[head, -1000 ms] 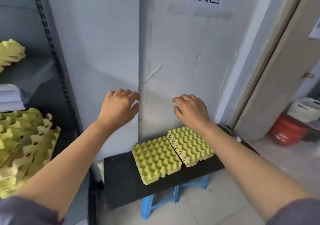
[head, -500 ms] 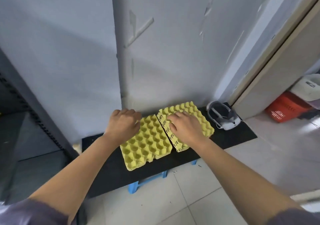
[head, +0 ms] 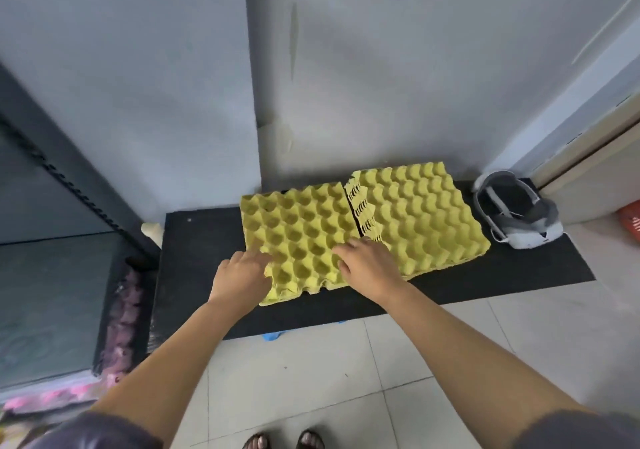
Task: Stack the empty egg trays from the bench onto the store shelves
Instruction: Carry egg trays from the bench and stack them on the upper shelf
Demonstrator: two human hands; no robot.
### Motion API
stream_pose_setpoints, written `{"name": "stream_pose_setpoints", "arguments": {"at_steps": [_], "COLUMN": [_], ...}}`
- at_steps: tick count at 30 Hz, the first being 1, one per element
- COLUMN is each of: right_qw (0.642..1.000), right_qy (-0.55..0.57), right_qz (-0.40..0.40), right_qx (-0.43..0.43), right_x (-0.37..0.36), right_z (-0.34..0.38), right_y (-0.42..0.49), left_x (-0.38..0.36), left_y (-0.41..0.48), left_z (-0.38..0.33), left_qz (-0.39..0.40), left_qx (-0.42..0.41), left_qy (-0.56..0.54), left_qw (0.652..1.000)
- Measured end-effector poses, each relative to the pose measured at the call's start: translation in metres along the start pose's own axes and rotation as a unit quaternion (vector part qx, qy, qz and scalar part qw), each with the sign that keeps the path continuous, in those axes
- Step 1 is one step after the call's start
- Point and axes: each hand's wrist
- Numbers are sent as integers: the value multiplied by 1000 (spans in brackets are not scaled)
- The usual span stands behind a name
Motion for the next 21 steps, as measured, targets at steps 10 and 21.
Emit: {"name": "stream_pose_setpoints", "arguments": {"at_steps": [10,21], "right_qw": [994,992], "right_qy": [-19,7], "right_qz": [75,97], "right_qx": [82,78], "right_x": [-137,-184], "right_z": [17,41], "right_y": [39,60], "left_x": [-114,-150], "left_y": [44,72], "left_z": [31,37], "left_qz": [8,60], "left_qx": [141,319], "left_qy": [-204,-498], "left_qw": [969,804]}}
Point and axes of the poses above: each hand's wrist, its own y-axis towards the middle knuckle, its own x-axis out of the back of the hand, z = x × y, and after that the axes turned 9 degrees about x, right-handed
